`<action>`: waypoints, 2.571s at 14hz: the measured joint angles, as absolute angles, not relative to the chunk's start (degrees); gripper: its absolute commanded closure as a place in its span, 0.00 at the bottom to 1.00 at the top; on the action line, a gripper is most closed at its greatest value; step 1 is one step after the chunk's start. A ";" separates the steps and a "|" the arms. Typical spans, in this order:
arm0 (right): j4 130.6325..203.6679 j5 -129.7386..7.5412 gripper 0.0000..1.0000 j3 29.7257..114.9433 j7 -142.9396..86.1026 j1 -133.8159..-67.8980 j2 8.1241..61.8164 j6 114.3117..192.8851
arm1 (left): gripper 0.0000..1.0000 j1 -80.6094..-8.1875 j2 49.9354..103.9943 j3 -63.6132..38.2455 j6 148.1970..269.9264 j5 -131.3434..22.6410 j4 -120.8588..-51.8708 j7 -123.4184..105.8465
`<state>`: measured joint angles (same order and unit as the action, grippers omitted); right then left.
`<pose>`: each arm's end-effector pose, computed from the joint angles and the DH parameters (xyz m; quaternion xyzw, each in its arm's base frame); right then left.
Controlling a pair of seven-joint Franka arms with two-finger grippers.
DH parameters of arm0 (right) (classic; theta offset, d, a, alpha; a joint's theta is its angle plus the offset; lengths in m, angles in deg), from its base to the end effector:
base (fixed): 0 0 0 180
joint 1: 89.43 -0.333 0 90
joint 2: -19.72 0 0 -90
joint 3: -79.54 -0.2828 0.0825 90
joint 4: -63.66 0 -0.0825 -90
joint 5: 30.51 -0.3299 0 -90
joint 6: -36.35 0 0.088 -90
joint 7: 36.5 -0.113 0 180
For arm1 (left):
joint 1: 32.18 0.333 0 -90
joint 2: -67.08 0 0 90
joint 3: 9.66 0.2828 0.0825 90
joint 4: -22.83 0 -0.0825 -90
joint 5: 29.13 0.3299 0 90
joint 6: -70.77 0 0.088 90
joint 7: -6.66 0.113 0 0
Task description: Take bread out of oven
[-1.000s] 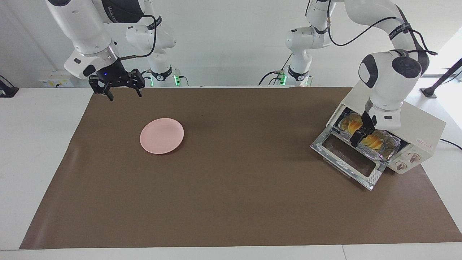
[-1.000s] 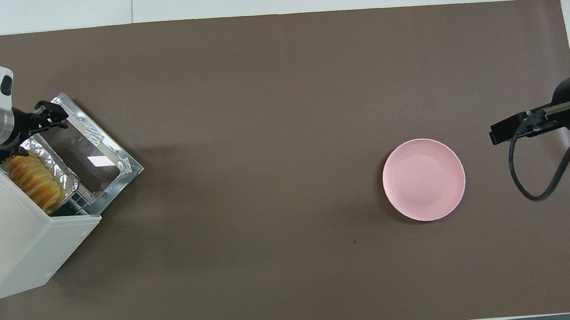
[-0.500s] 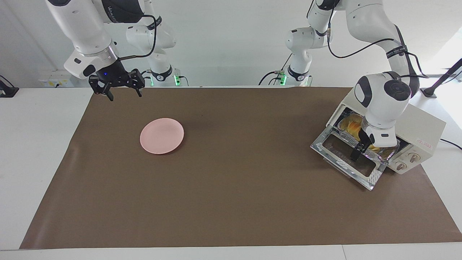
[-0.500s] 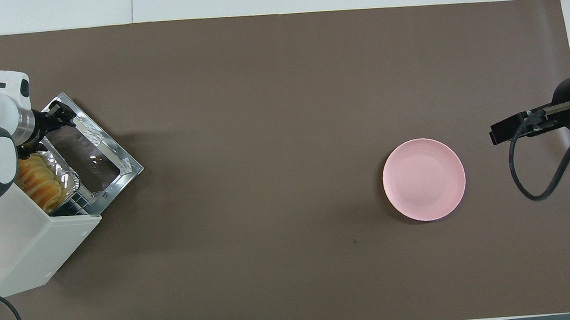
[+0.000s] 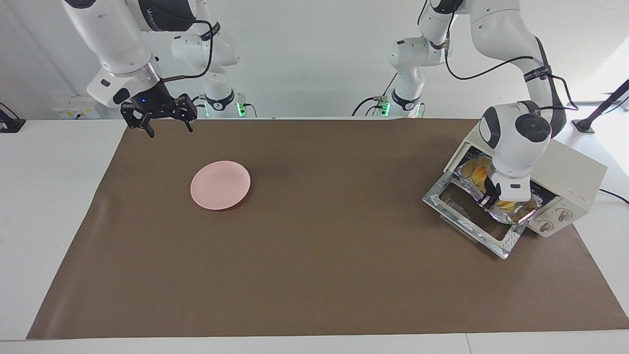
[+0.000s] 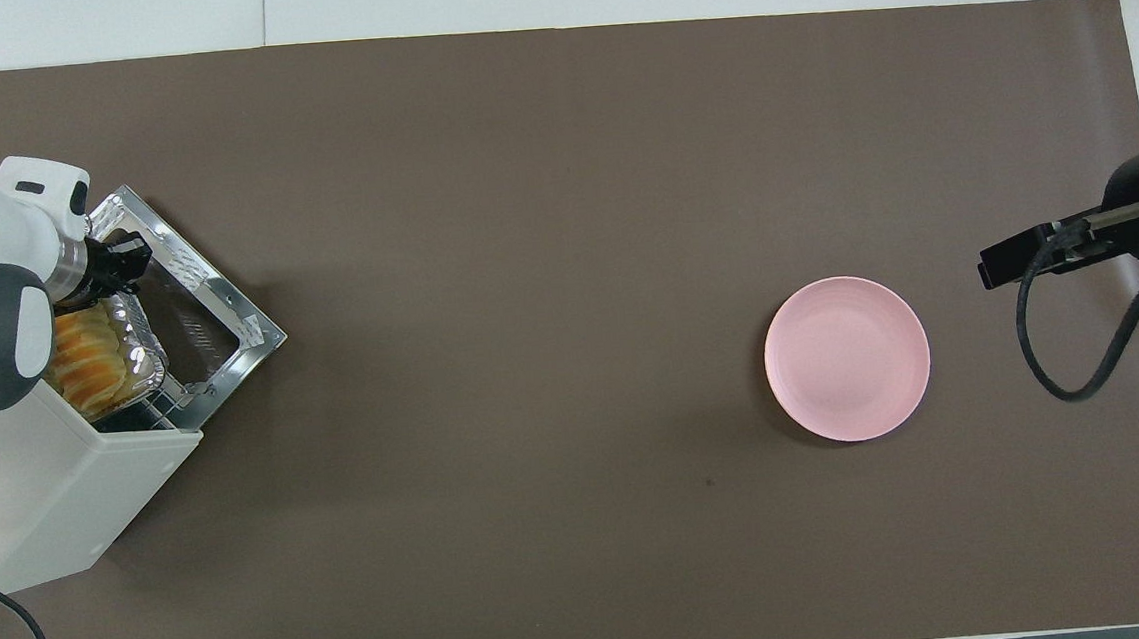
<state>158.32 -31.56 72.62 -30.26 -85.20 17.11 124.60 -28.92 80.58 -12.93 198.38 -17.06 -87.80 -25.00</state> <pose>0.4819 0.0260 0.5712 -0.9964 -0.0776 0.0331 0.0075 0.5607 0.0087 0.3652 -0.9734 -0.2129 -0.0510 0.0672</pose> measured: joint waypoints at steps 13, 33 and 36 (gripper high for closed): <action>158.32 -31.55 0.00 72.70 -30.28 -83.86 17.11 124.60 | 1.00 -65.66 101.75 -16.36 189.16 -24.13 -59.17 -20.34; 160.20 -32.86 0.00 71.68 -30.28 -84.58 16.58 124.94 | 0.00 -44.92 78.96 -9.62 160.91 -24.61 -60.05 -9.17; 163.06 -33.01 0.00 71.43 -32.70 -89.28 16.02 129.51 | 0.00 -41.70 73.88 -9.64 151.85 -24.62 -60.36 -1.18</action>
<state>163.06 -33.01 71.43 -32.70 -89.28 16.02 129.51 -41.70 73.88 -9.64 151.85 -24.62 -60.36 -1.18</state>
